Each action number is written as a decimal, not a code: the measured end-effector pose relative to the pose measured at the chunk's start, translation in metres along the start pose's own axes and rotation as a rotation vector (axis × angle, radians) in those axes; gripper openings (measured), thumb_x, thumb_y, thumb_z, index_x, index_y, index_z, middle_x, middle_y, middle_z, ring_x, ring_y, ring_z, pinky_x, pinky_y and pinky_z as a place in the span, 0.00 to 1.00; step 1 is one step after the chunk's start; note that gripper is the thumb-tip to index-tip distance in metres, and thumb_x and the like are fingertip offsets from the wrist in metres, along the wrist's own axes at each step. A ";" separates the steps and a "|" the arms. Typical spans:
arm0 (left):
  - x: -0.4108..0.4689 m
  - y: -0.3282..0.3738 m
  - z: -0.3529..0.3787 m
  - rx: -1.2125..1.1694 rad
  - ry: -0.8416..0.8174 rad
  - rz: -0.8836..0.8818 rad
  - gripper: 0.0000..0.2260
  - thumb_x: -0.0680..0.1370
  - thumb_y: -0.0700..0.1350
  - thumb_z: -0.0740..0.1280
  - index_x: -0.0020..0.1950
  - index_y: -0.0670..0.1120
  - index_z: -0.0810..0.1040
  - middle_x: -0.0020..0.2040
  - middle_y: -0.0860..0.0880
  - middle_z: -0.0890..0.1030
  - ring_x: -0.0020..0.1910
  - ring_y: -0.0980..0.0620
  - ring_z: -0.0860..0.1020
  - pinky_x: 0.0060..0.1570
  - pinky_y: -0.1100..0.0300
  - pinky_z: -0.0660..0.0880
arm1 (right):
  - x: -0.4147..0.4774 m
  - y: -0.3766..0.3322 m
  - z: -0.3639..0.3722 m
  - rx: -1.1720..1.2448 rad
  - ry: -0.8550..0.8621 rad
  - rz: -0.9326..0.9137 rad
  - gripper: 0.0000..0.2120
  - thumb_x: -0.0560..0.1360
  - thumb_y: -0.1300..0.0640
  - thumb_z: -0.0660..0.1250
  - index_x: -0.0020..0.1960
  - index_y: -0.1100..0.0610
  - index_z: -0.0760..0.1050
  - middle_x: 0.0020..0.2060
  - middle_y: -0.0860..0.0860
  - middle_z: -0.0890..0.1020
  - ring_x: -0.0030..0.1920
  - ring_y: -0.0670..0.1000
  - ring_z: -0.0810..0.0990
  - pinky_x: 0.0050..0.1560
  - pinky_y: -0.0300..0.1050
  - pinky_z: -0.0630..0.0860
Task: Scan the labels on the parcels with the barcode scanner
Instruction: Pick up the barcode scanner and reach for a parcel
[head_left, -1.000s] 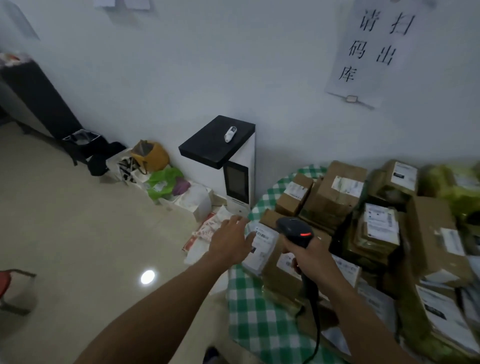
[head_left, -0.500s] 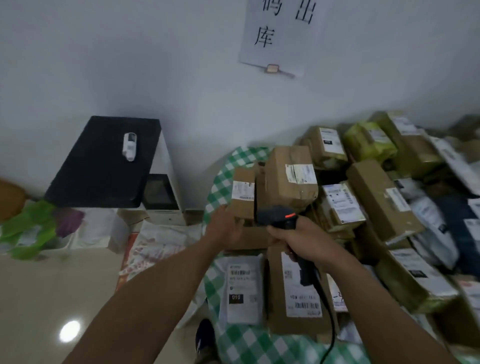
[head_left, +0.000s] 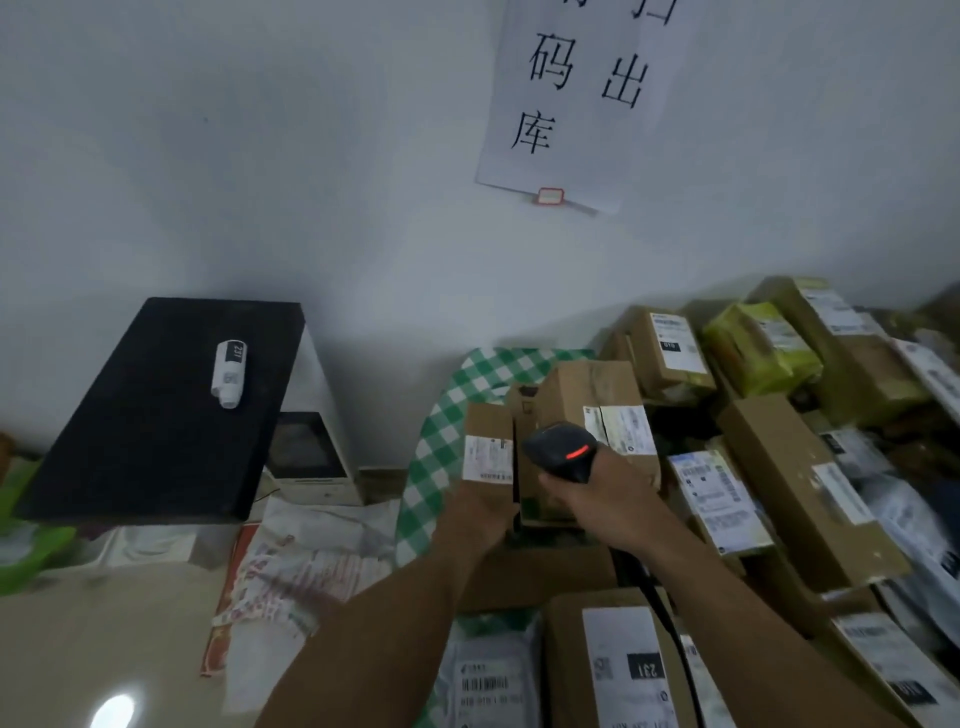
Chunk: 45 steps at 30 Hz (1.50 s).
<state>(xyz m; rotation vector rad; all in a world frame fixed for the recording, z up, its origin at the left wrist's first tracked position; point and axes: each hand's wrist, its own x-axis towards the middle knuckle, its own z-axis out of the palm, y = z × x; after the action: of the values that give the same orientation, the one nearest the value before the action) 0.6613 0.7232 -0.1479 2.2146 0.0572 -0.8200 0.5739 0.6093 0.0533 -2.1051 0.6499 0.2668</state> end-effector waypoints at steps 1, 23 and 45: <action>-0.002 0.002 -0.003 -0.027 -0.006 -0.035 0.16 0.77 0.56 0.70 0.60 0.50 0.74 0.48 0.51 0.80 0.43 0.53 0.82 0.42 0.56 0.83 | 0.003 0.002 0.000 0.003 -0.005 0.010 0.08 0.80 0.53 0.71 0.58 0.50 0.77 0.49 0.50 0.83 0.49 0.47 0.81 0.50 0.46 0.78; -0.129 0.022 -0.055 -0.886 0.028 0.235 0.34 0.67 0.61 0.80 0.70 0.56 0.76 0.60 0.52 0.83 0.56 0.53 0.84 0.58 0.50 0.82 | -0.047 0.022 0.001 0.522 -0.012 -0.095 0.13 0.82 0.57 0.68 0.63 0.44 0.73 0.52 0.40 0.81 0.41 0.30 0.81 0.36 0.25 0.74; -0.119 0.045 -0.075 -0.616 -0.021 0.491 0.40 0.76 0.44 0.76 0.82 0.60 0.57 0.69 0.54 0.74 0.61 0.60 0.75 0.43 0.72 0.77 | -0.101 0.012 -0.028 0.321 0.016 -0.105 0.08 0.81 0.53 0.70 0.59 0.44 0.78 0.45 0.47 0.87 0.35 0.46 0.84 0.41 0.38 0.80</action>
<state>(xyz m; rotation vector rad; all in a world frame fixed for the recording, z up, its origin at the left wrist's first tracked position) 0.6199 0.7662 -0.0123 1.5419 -0.2105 -0.4646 0.4816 0.6164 0.1032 -1.8266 0.5500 0.0801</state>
